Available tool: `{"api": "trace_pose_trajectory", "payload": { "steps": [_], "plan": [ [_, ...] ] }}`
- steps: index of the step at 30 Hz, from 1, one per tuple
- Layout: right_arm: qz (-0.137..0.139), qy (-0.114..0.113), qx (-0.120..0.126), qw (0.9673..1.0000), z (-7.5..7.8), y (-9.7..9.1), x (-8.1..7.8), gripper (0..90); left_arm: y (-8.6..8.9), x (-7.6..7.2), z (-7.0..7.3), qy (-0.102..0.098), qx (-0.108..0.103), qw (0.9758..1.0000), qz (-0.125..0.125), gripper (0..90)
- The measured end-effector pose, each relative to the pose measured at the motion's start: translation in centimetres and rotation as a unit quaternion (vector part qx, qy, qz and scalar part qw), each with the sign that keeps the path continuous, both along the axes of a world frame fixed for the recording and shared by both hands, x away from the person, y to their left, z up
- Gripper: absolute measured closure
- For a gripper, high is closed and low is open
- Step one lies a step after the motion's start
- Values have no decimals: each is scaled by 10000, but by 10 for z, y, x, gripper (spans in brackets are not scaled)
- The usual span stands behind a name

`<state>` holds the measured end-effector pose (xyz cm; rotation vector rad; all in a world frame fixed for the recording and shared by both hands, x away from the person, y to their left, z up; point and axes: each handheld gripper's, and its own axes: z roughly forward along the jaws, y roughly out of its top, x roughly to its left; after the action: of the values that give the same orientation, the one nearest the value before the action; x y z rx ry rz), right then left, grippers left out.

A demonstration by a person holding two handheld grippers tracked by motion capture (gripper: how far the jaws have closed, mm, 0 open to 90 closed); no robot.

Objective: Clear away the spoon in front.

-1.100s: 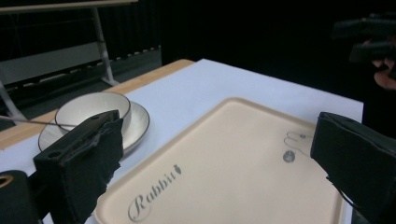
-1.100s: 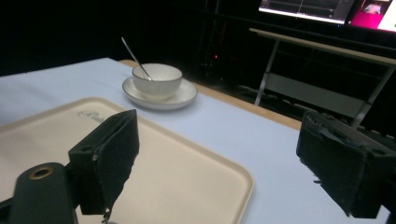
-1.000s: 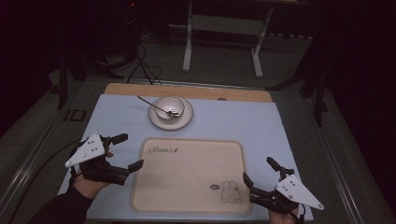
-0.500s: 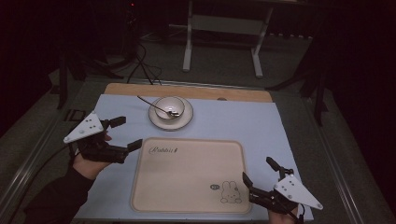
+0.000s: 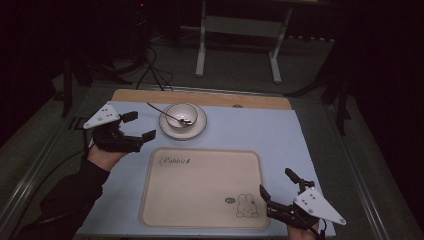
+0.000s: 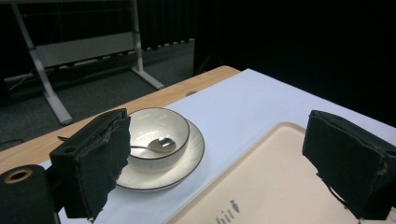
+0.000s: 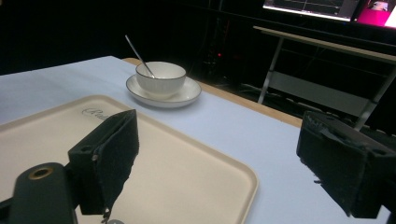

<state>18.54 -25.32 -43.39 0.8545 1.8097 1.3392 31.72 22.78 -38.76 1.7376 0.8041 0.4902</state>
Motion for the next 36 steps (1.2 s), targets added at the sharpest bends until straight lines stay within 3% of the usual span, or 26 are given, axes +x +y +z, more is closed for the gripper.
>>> {"api": "trace_pose_trajectory", "payload": {
  "steps": [6,13,16,25,33,36],
  "plan": [
    [1,14,1,10000,0,0,0,130,1,19,-8,141,62,9996,224,100],
    [13,35,-7,10000,-1,0,1,129,3,39,-16,309,-20,9987,417,123],
    [20,27,-7,10000,-1,1,0,129,5,49,-22,419,-141,9976,525,150],
    [49,51,1,10000,-1,1,0,129,8,69,-35,601,-160,9936,942,180],
    [82,67,14,9999,-2,1,0,129,8,80,-46,736,-117,9918,1041,226],
    [88,72,17,9999,-2,1,0,129,9,85,-52,847,-212,9903,1077,241]
  ]
}}
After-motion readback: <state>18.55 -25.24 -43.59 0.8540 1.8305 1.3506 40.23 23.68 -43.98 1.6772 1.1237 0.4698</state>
